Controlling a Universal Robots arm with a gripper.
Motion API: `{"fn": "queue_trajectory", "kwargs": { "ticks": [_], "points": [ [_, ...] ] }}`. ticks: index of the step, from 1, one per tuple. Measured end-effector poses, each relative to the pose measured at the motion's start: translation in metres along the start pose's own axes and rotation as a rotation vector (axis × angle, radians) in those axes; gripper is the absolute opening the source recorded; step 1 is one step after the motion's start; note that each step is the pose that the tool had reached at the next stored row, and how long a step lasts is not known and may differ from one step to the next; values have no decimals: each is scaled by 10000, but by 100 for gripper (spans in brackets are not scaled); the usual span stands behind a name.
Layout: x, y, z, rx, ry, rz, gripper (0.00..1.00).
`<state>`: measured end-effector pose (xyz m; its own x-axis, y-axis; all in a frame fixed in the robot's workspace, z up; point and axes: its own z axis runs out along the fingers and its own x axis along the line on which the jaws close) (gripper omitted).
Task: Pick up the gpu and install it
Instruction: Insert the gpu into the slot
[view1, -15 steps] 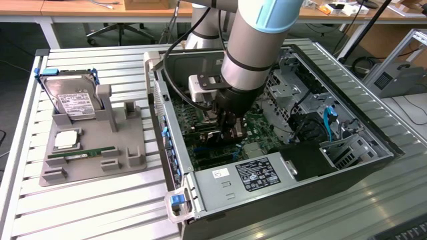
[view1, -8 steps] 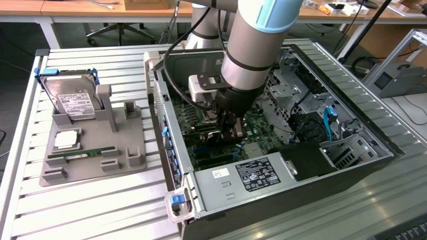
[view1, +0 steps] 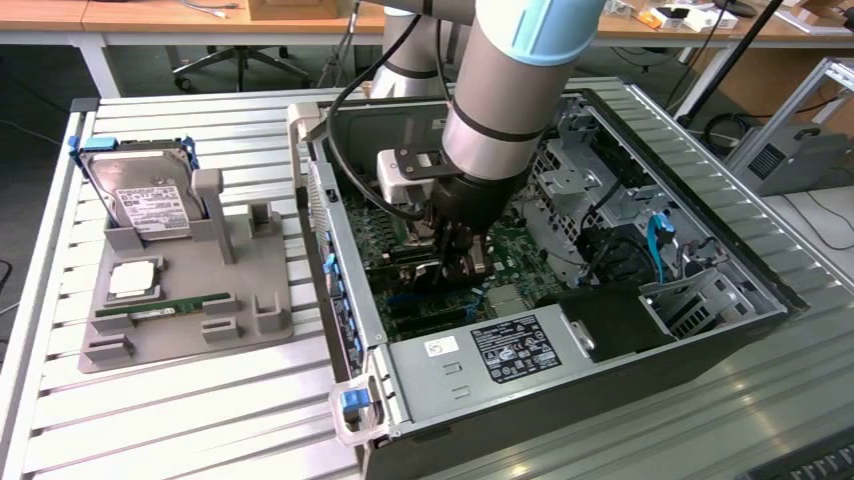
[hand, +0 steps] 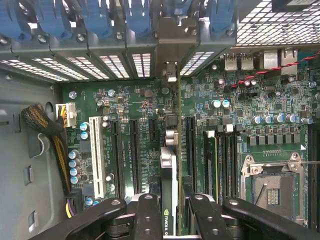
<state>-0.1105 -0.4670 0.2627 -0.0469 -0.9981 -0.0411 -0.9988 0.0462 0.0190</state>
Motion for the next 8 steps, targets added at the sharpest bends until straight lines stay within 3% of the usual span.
{"fn": "queue_trajectory", "kwargs": {
  "ticks": [8],
  "points": [
    [-17, -50, 0, -3, 2, -62, 27]
  ]
}}
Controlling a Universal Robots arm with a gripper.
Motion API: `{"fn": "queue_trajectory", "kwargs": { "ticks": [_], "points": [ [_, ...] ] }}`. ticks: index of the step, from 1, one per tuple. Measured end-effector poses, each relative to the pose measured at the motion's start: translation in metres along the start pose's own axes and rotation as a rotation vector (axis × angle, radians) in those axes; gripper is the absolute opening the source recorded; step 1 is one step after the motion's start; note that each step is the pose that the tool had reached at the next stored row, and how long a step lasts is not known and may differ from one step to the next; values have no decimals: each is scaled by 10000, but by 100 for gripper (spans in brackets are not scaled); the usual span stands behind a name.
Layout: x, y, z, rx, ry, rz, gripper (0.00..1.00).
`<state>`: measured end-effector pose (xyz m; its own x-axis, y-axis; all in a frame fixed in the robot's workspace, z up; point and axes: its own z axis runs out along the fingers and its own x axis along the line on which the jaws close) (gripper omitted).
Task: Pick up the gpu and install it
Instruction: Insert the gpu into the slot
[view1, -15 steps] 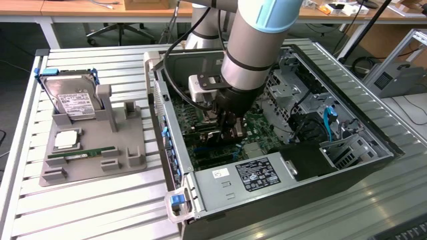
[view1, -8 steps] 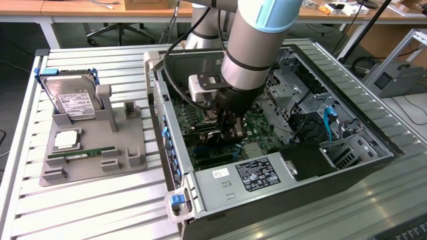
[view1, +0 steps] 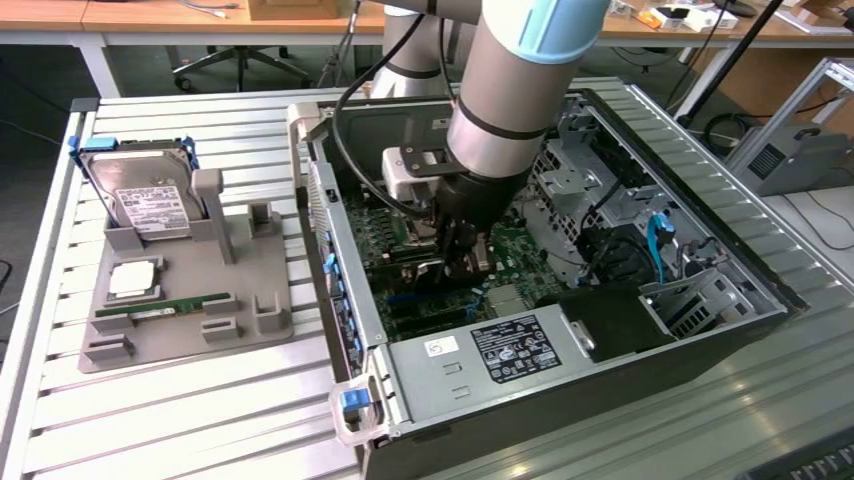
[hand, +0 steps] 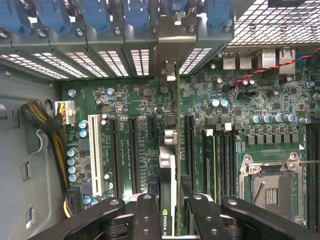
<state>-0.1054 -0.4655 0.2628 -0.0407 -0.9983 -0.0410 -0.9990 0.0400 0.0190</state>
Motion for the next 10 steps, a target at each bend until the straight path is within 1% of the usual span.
{"fn": "queue_trajectory", "kwargs": {
  "ticks": [4, 5, 6, 8, 10],
  "points": [
    [-3, 1, -43, 2, -5, 0, 27],
    [-3, 1, -45, 0, 22, -16, 27],
    [-3, 1, -54, 0, 89, -48, 27],
    [-3, 2, -69, -5, 99, -262, 27],
    [-4, 2, -69, -6, 103, -286, 27]
  ]
}}
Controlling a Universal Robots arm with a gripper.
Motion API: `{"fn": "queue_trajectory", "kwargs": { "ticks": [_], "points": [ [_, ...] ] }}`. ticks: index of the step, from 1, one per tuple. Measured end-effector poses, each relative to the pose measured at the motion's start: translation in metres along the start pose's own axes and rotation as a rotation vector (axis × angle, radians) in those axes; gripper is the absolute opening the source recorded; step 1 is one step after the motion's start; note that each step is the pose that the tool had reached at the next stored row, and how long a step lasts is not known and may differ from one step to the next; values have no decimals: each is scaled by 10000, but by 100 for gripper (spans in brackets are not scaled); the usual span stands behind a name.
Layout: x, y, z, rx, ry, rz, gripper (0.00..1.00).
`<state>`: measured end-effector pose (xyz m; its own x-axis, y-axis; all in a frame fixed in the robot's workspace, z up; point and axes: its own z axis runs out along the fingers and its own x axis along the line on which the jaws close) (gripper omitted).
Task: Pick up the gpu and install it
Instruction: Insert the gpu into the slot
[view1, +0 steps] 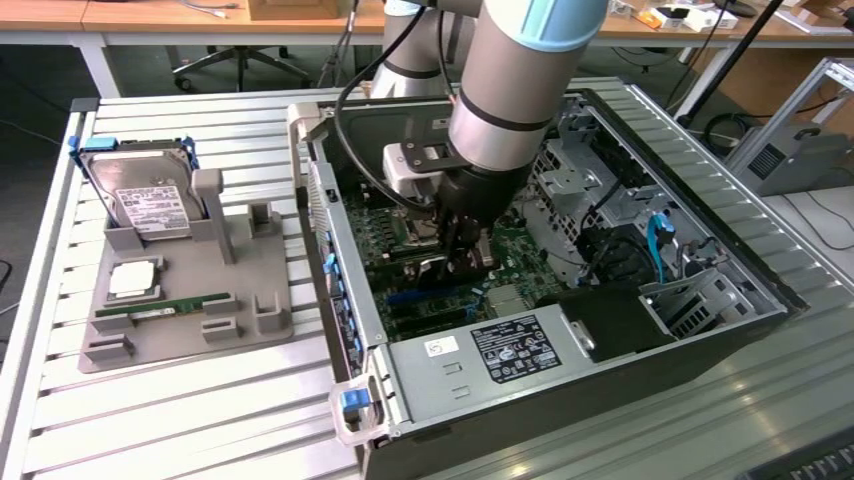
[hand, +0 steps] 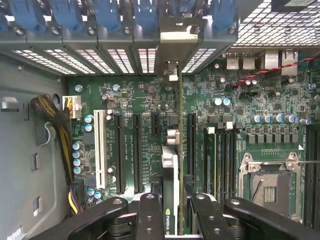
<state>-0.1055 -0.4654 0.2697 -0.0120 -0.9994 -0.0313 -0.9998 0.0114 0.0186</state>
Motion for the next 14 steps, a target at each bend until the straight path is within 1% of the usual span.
{"fn": "queue_trajectory", "kwargs": {
  "ticks": [2, 3, 4, 12, 14],
  "points": [
    [-18, 4, 0, 0, 8, 1, 27],
    [-19, 3, 1, 0, 30, 0, 27],
    [-18, 3, 1, 0, 38, 0, 27],
    [-19, 4, 2, 0, 41, 1, 27],
    [-19, 3, 21, 1, 43, 1, 27]
  ]
}}
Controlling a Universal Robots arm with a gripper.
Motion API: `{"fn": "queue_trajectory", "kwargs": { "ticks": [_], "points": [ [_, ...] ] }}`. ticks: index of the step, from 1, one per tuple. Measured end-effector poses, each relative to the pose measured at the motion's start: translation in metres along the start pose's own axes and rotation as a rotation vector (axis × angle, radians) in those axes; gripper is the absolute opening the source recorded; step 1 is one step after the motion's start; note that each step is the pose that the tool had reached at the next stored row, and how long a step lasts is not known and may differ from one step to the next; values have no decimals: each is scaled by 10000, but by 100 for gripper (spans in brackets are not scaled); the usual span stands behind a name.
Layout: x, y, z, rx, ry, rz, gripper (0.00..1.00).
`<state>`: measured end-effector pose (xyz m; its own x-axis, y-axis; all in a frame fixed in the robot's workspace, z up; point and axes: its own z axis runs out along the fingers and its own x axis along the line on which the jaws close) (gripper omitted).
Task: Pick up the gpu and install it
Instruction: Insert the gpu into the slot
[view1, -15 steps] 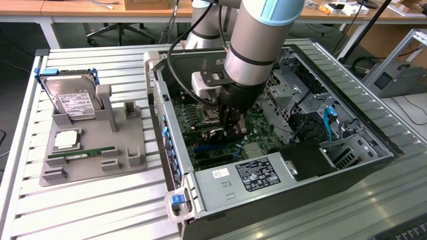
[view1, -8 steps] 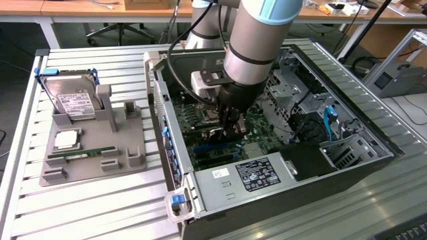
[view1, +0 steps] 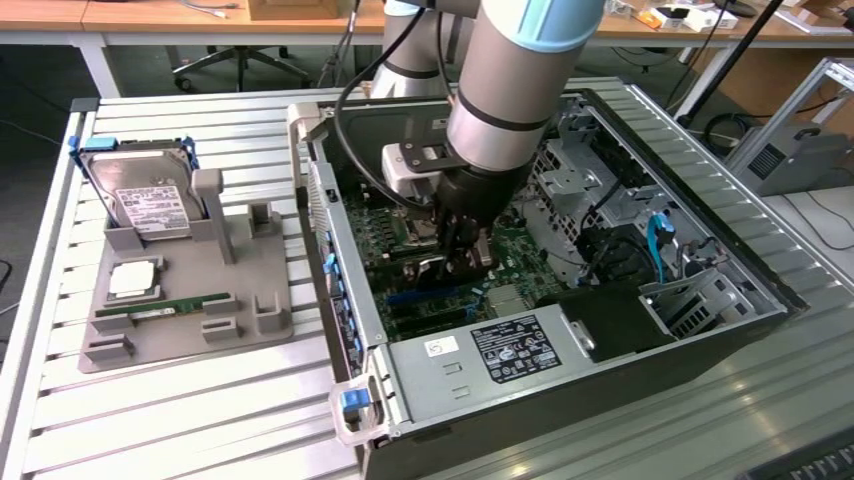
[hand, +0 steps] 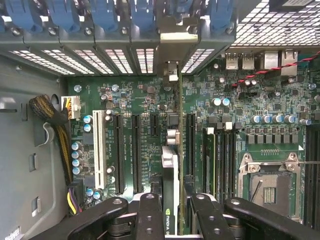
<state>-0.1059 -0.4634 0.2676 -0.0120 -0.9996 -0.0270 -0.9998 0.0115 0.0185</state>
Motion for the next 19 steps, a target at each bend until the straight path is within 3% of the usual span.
{"fn": "queue_trajectory", "kwargs": {
  "ticks": [19],
  "points": [
    [-13, 23, 34, 0, 6, 14, 27]
  ]
}}
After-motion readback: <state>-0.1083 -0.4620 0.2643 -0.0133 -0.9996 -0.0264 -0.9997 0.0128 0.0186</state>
